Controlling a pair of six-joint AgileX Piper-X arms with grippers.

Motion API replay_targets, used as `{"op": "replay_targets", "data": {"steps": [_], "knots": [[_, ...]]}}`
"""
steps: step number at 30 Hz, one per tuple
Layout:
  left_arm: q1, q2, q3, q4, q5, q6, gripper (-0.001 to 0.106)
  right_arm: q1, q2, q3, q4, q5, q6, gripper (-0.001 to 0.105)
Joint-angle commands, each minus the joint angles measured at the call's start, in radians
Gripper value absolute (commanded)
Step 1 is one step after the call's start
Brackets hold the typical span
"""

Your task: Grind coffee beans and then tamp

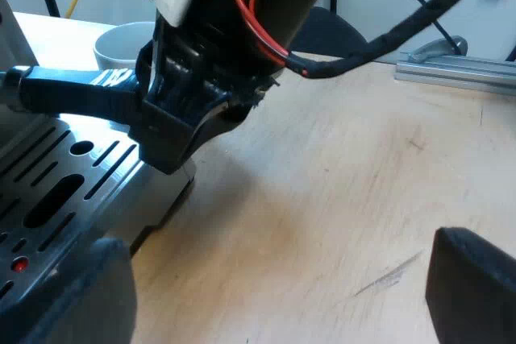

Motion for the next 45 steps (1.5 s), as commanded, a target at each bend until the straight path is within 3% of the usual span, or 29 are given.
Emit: {"op": "replay_targets", "data": {"steps": [1, 6, 11, 15, 23, 29, 36, 45], "knots": [[-0.006, 0.000, -0.009, -0.018, -0.044, 0.007, 0.080, 0.012, -0.027, -0.011, 0.022, 0.022, 0.019, 0.000], [-0.006, 0.000, -0.009, -0.018, -0.086, 0.007, 0.080, 0.012, -0.041, -0.011, 0.052, 0.022, 0.023, 0.000], [-0.006, 0.000, -0.011, -0.047, -0.086, -0.004, 0.080, 0.012, -0.073, -0.011, 0.098, 0.022, 0.028, 0.000], [-0.006, -0.011, -0.010, -0.074, -0.086, -0.057, 0.080, 0.012, -0.103, -0.011, 0.148, 0.025, 0.028, 0.000], [-0.006, -0.061, -0.010, -0.071, -0.086, -0.058, 0.080, 0.043, -0.134, -0.011, 0.169, 0.048, 0.028, 0.000], [-0.006, -0.103, -0.010, -0.069, -0.086, -0.061, 0.080, 0.123, -0.134, -0.011, 0.195, 0.079, 0.068, 0.000], [-0.006, -0.158, -0.010, 0.031, -0.089, -0.061, 0.080, 0.174, -0.146, -0.011, 0.244, 0.103, 0.076, 0.000], [-0.006, -0.324, -0.010, 0.196, -0.093, -0.061, 0.080, 0.242, -0.225, -0.011, 0.251, 0.160, 0.070, 0.000]]}}
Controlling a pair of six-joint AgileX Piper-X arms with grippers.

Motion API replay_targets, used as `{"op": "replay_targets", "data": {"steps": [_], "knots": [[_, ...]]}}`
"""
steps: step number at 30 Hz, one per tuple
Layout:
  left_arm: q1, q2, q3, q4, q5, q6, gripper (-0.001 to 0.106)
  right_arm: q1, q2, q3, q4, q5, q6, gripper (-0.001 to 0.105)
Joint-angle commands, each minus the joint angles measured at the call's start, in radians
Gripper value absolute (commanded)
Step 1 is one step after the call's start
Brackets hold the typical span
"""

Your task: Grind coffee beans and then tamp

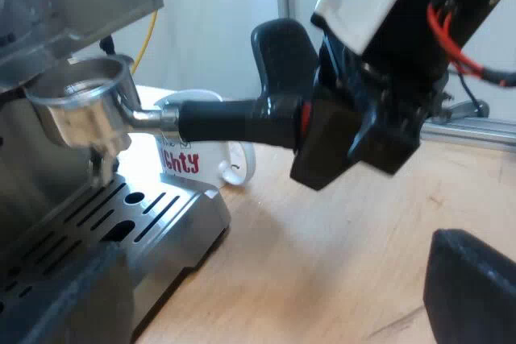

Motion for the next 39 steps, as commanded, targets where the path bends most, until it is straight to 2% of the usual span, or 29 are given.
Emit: {"op": "replay_targets", "data": {"steps": [1, 8, 14, 17, 21, 26, 31, 34, 39], "knots": [[-0.006, -0.036, -0.010, 0.047, -0.014, -0.010, 0.080, 0.025, -0.040, -0.011, -0.015, 0.068, -0.003, 0.000], [-0.006, -0.088, -0.010, 0.084, -0.014, -0.010, 0.080, 0.075, -0.055, -0.006, -0.015, 0.084, 0.000, 0.000], [-0.006, -0.094, -0.010, 0.119, -0.014, -0.010, 0.080, 0.161, -0.088, 0.106, -0.026, 0.111, 0.122, 0.000], [-0.006, -0.094, -0.010, 0.117, -0.014, -0.010, 0.080, 0.202, -0.115, 0.145, -0.023, 0.121, 0.159, 0.000], [-0.006, -0.094, -0.010, 0.117, -0.012, -0.010, 0.080, 0.227, -0.141, 0.165, -0.023, 0.135, 0.171, 0.000], [-0.006, -0.095, -0.010, 0.117, 0.019, -0.027, 0.080, 0.266, -0.153, 0.164, -0.023, 0.169, 0.166, 0.000], [-0.006, -0.095, -0.010, 0.117, 0.015, -0.025, 0.080, 0.273, -0.153, 0.183, -0.028, 0.169, 0.155, 0.000], [-0.006, -0.095, -0.010, 0.117, 0.015, -0.025, 0.080, 0.271, -0.153, 0.207, -0.071, 0.156, 0.097, 0.000], [-0.006, -0.095, -0.010, 0.117, 0.015, -0.025, 0.080, 0.271, -0.153, 0.248, -0.156, 0.151, 0.047, 0.000]]}}
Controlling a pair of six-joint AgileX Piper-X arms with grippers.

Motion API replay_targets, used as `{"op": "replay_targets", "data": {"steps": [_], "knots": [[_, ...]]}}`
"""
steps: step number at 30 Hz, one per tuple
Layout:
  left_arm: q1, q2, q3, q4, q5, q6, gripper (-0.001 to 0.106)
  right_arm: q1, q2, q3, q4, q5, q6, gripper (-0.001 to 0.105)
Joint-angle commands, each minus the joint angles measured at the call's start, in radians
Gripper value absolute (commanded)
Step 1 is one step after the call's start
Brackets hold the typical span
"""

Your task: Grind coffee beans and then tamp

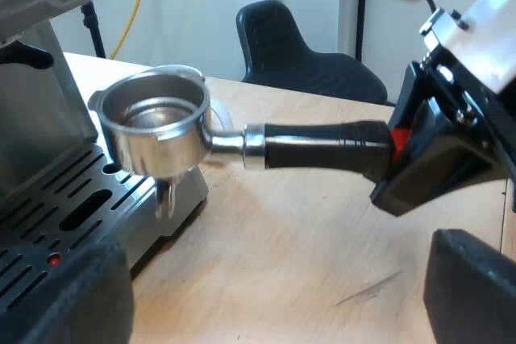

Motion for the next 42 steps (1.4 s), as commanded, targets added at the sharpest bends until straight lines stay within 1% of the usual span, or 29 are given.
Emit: {"op": "replay_targets", "data": {"steps": [1, 5, 7, 9, 13, 16, 24, 31, 35, 37, 39, 42], "knots": [[-0.006, -0.008, -0.008, -0.008, 0.003, -0.009, 0.080, -0.001, -0.017, 0.013, -0.070, 0.040, -0.040, 0.000], [-0.006, -0.008, -0.008, -0.006, 0.003, -0.009, 0.080, -0.001, -0.017, 0.044, -0.104, 0.040, -0.048, 0.000], [-0.006, -0.008, -0.008, -0.006, 0.003, -0.009, 0.080, -0.003, -0.017, 0.052, -0.113, 0.016, -0.068, 0.000], [-0.006, -0.008, -0.008, -0.006, 0.003, -0.009, 0.080, -0.014, -0.017, 0.068, -0.128, -0.005, -0.074, 0.000], [-0.006, -0.008, -0.008, -0.006, 0.005, -0.009, 0.080, -0.041, -0.017, 0.090, -0.169, -0.011, -0.098, 0.000], [-0.006, -0.008, -0.008, -0.006, 0.005, -0.009, 0.080, -0.052, -0.017, 0.115, -0.239, -0.025, -0.157, 0.000], [-0.006, -0.008, -0.008, -0.002, 0.005, -0.009, 0.080, -0.052, -0.017, 0.188, -0.333, -0.042, -0.157, 0.000], [-0.006, -0.008, -0.008, 0.065, 0.005, -0.009, 0.080, -0.070, 0.004, 0.213, -0.369, -0.046, -0.155, 0.000], [-0.006, -0.008, -0.008, 0.066, 0.005, -0.009, 0.080, -0.093, 0.045, 0.213, -0.390, -0.083, -0.160, 0.000], [-0.006, -0.008, -0.008, 0.066, 0.005, -0.009, 0.080, -0.107, 0.074, 0.213, -0.414, -0.113, -0.184, 0.000], [-0.006, -0.008, -0.008, 0.066, 0.005, -0.009, 0.080, -0.116, 0.091, 0.213, -0.429, -0.136, -0.194, 0.000], [-0.006, -0.008, -0.008, 0.069, 0.005, -0.009, 0.080, -0.140, 0.121, 0.213, -0.448, -0.166, -0.194, 0.000]]}}
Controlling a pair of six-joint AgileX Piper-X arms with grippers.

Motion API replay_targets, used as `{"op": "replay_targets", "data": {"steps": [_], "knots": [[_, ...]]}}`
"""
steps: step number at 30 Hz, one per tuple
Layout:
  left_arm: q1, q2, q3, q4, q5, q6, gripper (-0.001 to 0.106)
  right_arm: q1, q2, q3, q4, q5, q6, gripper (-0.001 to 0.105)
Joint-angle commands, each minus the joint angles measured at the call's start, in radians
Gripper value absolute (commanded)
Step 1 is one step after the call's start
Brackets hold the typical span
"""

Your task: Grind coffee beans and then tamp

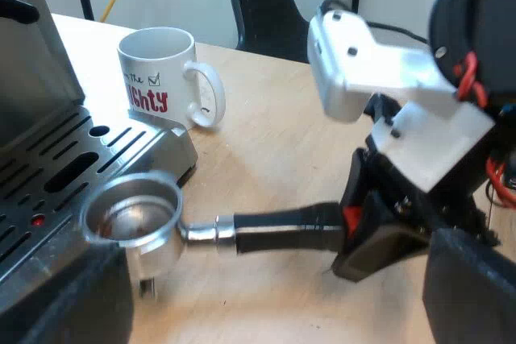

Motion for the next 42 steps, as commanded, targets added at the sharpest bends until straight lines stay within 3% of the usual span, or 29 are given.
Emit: {"op": "replay_targets", "data": {"steps": [1, 15, 26, 31, 42], "knots": [[-0.006, -0.008, -0.008, 0.005, 0.005, -0.009, 0.080, -0.017, 0.014, -0.010, -0.050, 0.009, -0.012, 0.000], [-0.006, -0.008, -0.008, 0.005, 0.005, -0.009, 0.080, -0.017, 0.125, -0.010, -0.141, 0.008, -0.016, 0.000], [-0.006, -0.008, -0.008, 0.028, 0.005, -0.009, 0.080, -0.017, 0.172, -0.010, -0.149, -0.013, 0.055, 0.000], [-0.006, -0.008, 0.009, 0.068, -0.042, -0.009, 0.080, -0.017, 0.179, -0.010, -0.147, -0.014, 0.099, 0.000], [-0.006, -0.008, 0.012, 0.079, -0.049, -0.009, 0.080, -0.017, 0.179, -0.006, -0.139, -0.014, 0.098, 0.000]]}}
